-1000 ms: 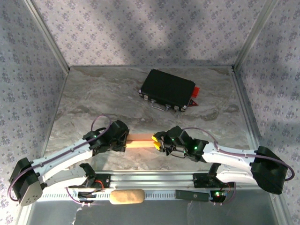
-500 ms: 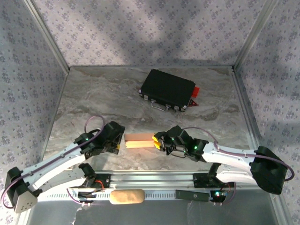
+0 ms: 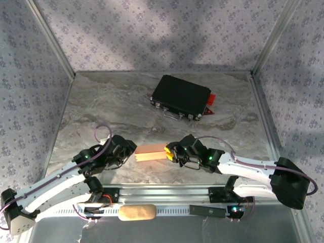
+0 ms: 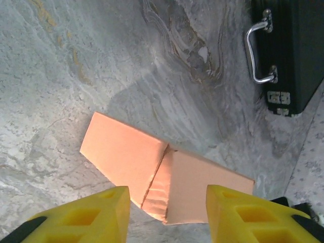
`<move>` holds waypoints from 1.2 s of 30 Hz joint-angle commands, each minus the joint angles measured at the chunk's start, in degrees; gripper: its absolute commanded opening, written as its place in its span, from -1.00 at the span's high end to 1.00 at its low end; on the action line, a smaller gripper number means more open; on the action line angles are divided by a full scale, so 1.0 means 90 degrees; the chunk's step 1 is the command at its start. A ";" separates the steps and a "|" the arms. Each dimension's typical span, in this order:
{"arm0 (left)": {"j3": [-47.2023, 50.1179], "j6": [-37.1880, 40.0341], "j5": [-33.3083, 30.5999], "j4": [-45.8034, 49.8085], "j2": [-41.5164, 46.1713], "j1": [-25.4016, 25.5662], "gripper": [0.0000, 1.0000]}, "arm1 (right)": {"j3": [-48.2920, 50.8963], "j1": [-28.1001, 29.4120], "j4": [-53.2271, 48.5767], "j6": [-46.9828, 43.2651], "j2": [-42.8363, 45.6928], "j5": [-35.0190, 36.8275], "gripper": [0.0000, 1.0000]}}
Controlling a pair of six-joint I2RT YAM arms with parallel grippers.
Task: Fold the paper box
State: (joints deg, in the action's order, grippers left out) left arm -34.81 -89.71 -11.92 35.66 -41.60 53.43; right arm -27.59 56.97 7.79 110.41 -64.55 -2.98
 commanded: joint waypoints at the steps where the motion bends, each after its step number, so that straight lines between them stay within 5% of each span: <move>1: 0.0072 0.0202 -0.0003 -0.0288 0.0131 0.0035 0.17 | -0.0058 -0.0006 -0.0574 -0.0100 -0.0073 0.0146 0.43; 36: 0.0904 -0.0169 0.0153 -0.0637 0.0220 0.0130 0.84 | -0.0239 0.0032 -0.0924 -0.0238 -0.0116 0.0229 0.48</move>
State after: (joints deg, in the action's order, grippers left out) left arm -27.79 -90.94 -10.31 28.01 -39.77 54.13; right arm -29.10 57.10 4.60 109.10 -64.66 -2.59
